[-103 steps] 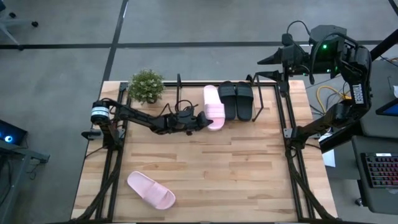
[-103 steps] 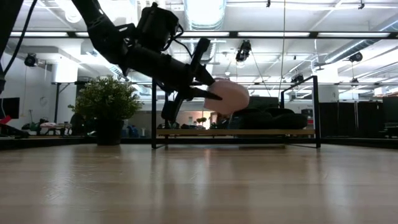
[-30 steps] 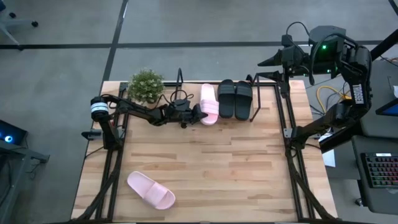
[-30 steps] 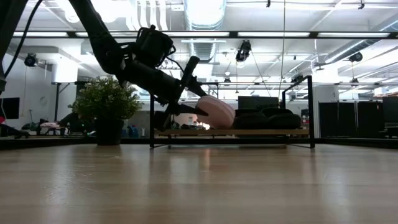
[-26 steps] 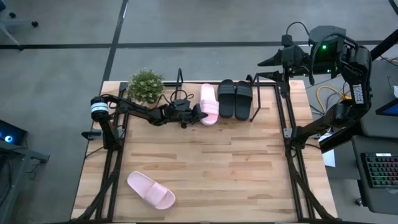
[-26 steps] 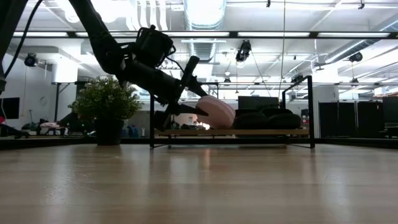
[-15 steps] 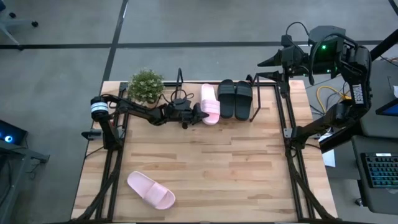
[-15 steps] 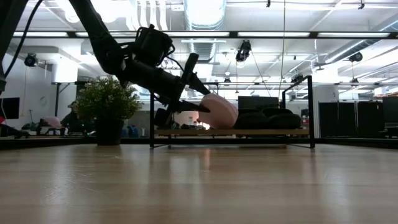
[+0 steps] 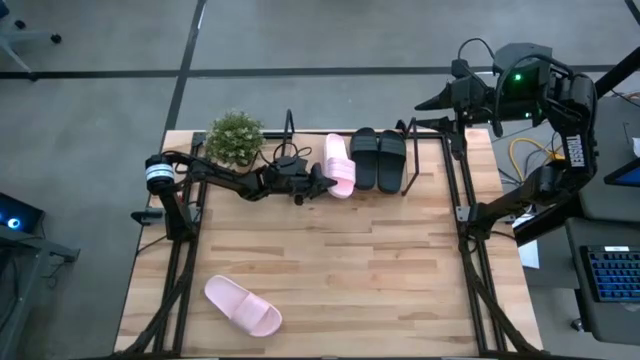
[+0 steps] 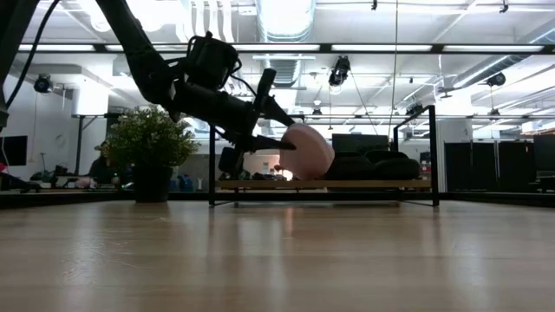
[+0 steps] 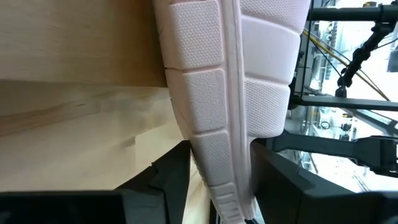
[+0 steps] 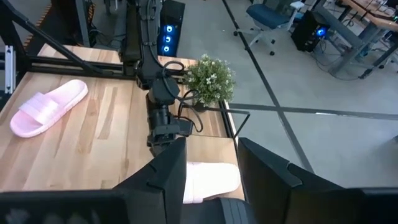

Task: Pick and place slides into the shelf
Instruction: Put the top pink slipper on the shelf

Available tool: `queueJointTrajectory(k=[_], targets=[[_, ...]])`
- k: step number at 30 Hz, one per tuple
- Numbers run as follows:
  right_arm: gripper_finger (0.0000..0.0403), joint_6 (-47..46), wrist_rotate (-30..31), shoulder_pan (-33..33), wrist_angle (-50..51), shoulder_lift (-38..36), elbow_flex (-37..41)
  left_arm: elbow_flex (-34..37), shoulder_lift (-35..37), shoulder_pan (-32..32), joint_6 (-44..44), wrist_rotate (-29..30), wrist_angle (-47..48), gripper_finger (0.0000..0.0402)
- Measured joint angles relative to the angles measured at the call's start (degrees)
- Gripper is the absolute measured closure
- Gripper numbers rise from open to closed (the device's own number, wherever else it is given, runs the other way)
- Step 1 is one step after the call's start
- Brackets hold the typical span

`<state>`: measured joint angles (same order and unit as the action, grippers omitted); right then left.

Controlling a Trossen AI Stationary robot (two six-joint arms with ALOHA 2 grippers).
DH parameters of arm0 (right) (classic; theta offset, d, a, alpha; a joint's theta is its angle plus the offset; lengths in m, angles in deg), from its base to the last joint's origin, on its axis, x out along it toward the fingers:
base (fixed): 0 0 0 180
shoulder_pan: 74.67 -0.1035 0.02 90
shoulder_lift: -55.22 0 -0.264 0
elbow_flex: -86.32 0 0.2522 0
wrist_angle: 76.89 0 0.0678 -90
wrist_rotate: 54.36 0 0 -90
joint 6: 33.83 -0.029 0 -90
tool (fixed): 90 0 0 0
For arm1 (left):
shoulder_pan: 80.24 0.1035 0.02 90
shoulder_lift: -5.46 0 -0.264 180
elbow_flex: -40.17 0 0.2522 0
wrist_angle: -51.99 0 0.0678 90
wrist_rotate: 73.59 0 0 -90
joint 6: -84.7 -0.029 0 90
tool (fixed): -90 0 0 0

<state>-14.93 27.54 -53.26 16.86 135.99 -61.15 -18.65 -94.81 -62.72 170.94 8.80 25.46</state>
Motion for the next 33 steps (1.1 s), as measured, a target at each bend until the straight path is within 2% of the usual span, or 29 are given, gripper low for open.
queueJointTrajectory(k=[12,15,21,33], targets=[[0.0266,-0.50,0.00,0.00,0.41,0.00,0.02,0.13,0.25,0.33,-1.09,0.57,0.24,0.0267],[0.0267,-0.50,0.00,0.00,0.39,0.00,0.00,0.13,0.28,0.37,-1.34,0.65,0.35,0.0292],[0.0274,-0.85,-0.01,0.00,0.39,0.00,0.01,0.11,0.31,0.37,-2.10,0.82,0.17,0.0368],[0.0271,-2.00,-1.19,0.00,0.37,0.00,0.00,0.13,1.51,1.09,-1.74,1.52,1.05,0.0369]])
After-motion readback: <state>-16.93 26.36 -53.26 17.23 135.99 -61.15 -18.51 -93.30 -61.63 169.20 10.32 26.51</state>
